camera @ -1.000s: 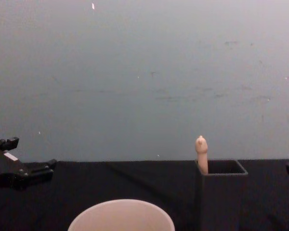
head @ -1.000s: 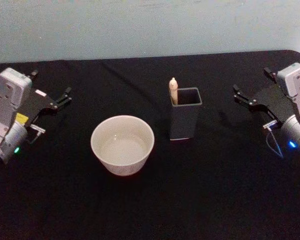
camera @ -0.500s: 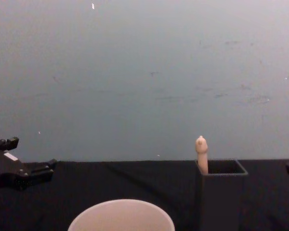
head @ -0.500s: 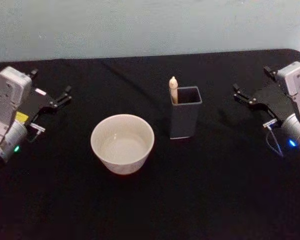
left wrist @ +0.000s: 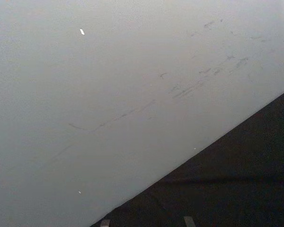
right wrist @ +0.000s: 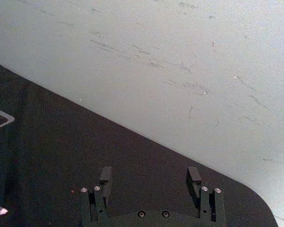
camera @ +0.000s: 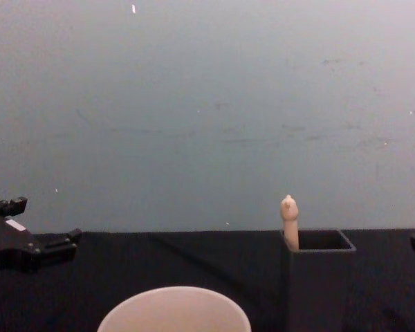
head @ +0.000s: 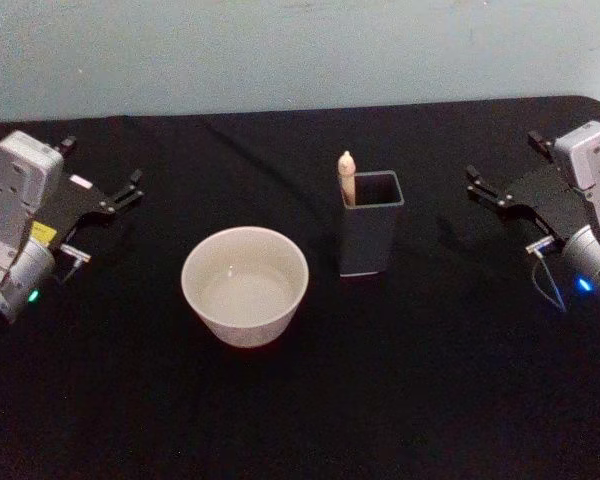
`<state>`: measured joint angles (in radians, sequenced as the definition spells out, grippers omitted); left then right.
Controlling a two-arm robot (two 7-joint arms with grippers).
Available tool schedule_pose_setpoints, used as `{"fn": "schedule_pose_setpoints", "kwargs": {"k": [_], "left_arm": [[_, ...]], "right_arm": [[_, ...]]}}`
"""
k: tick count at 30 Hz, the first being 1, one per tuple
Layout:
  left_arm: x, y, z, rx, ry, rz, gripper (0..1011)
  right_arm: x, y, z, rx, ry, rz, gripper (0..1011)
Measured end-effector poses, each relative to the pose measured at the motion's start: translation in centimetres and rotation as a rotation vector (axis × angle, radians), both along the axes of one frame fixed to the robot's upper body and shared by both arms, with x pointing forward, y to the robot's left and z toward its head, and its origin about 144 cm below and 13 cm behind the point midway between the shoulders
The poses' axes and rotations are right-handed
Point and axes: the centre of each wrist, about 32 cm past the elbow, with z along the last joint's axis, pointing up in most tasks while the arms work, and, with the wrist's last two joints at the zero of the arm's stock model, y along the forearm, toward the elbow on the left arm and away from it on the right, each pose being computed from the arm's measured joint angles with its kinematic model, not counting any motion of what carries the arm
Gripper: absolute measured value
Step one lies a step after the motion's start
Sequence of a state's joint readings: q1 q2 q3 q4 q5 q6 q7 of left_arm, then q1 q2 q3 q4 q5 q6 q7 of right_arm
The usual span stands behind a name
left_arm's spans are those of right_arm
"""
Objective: Pick up the stirring spoon with one hand, stir inside the cup, then place it back in its original position.
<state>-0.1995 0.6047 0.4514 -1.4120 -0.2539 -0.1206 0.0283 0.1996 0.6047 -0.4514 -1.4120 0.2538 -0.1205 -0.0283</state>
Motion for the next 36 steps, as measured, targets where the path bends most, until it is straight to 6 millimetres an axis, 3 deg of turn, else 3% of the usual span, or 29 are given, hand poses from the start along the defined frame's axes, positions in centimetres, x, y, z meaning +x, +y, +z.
{"fn": "schedule_pose_setpoints", "kwargs": {"k": [26,36], "left_arm": [[0.0,0.0,0.0,0.0,0.0,0.0,1001],[0.0,0.0,0.0,0.0,0.0,0.0,1001]], "right_arm": [[0.0,0.0,0.0,0.001,0.0,0.0,1000],[-1.1,-0.4,1.2,0.074,0.022,0.045,1000]]}}
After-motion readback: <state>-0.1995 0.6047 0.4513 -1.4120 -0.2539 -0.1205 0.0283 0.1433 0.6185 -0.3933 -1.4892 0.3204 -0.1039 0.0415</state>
